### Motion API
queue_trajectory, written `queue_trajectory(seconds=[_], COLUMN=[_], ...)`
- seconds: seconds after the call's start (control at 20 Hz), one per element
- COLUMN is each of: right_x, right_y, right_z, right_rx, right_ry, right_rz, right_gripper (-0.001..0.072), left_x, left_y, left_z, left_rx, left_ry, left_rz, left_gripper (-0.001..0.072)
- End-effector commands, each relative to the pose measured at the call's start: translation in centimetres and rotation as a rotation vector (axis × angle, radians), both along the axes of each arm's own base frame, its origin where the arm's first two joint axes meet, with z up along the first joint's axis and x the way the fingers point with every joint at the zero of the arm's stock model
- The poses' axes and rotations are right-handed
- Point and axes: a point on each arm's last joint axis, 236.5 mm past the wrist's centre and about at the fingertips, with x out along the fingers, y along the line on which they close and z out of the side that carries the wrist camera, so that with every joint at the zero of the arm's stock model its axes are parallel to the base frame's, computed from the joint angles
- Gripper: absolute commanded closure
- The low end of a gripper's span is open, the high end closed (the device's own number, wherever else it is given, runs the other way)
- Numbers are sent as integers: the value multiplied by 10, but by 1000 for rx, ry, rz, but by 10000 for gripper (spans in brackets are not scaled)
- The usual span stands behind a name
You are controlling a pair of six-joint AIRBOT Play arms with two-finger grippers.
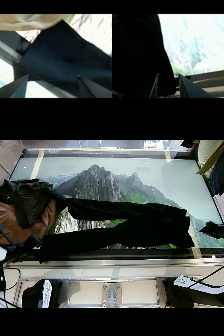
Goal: Fold the clothes and pants, and hang the long-sleeved shirts on hangers.
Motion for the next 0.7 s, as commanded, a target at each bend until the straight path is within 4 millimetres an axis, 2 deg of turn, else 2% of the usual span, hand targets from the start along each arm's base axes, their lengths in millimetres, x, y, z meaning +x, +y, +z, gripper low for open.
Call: queue_trajectory(seconds=[0.0, 0.15, 0.25, 0.35, 0.45, 0.55, 0.65], right_x=[5, 12, 13, 13, 9, 7, 7], right_y=[18, 37, 50, 61, 73, 81, 81], right_z=[6, 15, 21, 26, 31, 36, 42], right_rx=[82, 172, 231, 287, 347, 380, 369], right_ry=[-27, -59, -70, -65, -45, -39, -53], right_rz=[3, 6, 12, 6, -2, 7, 10], right_gripper=[395, 396, 397, 397, 398, 398, 398], left_x=[-15, -29, -28, -9, 4, 1, -12], left_y=[21, 42, 36, 17, 11, 17, 18], left_z=[-3, -25, -42, -51, -55, -64, -75], left_rx=[-16, -83, -182, -302, -366, -351, -343], left_ry=[-94, 12, 83, 67, 40, 69, 142], left_rz=[214, 324, 287, 209, 195, 201, 190], left_gripper=[8, 88, 89, 99, 99, 99, 99])
